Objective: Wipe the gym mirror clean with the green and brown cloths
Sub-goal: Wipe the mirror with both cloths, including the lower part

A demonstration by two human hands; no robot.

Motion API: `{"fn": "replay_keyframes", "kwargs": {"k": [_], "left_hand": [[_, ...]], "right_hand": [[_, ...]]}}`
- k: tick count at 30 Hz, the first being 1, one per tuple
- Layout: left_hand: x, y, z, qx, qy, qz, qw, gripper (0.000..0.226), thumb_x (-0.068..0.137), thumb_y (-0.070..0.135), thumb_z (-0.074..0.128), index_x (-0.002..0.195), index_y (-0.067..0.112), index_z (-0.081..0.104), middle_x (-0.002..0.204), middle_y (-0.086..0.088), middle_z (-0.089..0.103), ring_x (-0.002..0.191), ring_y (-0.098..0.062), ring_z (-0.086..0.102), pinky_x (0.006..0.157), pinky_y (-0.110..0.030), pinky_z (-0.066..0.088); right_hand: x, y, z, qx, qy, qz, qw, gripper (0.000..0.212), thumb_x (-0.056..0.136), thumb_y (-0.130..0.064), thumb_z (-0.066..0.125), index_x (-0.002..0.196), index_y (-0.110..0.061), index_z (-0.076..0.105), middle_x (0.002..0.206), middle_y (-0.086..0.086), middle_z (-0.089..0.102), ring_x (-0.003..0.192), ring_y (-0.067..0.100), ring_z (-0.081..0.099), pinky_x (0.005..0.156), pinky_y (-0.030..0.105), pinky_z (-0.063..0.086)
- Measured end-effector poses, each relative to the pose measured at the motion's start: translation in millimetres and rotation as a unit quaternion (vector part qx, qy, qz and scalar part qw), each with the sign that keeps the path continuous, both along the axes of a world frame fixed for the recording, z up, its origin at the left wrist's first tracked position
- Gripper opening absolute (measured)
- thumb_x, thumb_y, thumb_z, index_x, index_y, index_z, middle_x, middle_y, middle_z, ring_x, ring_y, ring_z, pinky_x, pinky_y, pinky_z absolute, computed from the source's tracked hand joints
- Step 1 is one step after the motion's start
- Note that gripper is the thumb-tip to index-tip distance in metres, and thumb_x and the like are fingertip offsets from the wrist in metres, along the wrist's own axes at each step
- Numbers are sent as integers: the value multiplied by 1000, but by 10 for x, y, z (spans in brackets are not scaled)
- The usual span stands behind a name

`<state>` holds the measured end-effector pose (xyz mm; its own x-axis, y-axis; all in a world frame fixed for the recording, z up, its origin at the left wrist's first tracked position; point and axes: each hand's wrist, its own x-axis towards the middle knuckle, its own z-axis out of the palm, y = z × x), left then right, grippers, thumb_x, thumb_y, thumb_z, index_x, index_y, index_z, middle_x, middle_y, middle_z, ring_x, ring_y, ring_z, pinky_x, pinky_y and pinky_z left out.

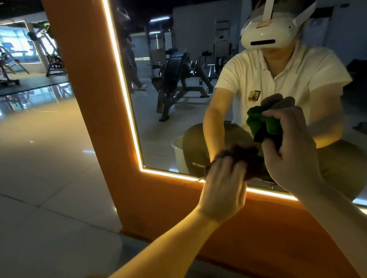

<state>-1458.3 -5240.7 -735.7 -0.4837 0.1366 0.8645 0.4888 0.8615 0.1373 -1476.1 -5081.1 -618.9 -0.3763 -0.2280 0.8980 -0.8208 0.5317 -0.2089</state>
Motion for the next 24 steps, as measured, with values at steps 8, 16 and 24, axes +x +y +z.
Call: {"fn": "replay_keyframes", "kwargs": {"k": [8, 16, 24], "left_hand": [[42, -1122, 264, -44, 43, 72, 996, 63, 99, 12, 64, 155, 23, 38, 133, -19, 55, 115, -28, 56, 100, -37, 49], [93, -1445, 181, 244, 16, 197, 950, 55, 109, 25, 43, 161, 10, 31, 121, -15, 57, 95, -16, 60, 85, -33, 57], [27, -66, -339, 100, -38, 17, 994, 71, 110, 22, 48, 166, 19, 4, 155, -19, 39, 129, -28, 55, 104, -44, 52]], "right_hand": [[-94, -100, -10, -2, 56, -30, 998, 36, 91, -13, 56, 126, -10, 53, 123, 5, 46, 97, 36, 63, 67, 56, 55], [-60, -29, 10, -6, 33, -9, 999, 36, 91, -15, 54, 127, -13, 50, 125, 6, 45, 105, 35, 60, 72, 58, 55], [15, 269, 24, -13, 14, -26, 999, 39, 91, -5, 61, 129, -7, 52, 128, 12, 47, 111, 31, 57, 68, 45, 57]]}}
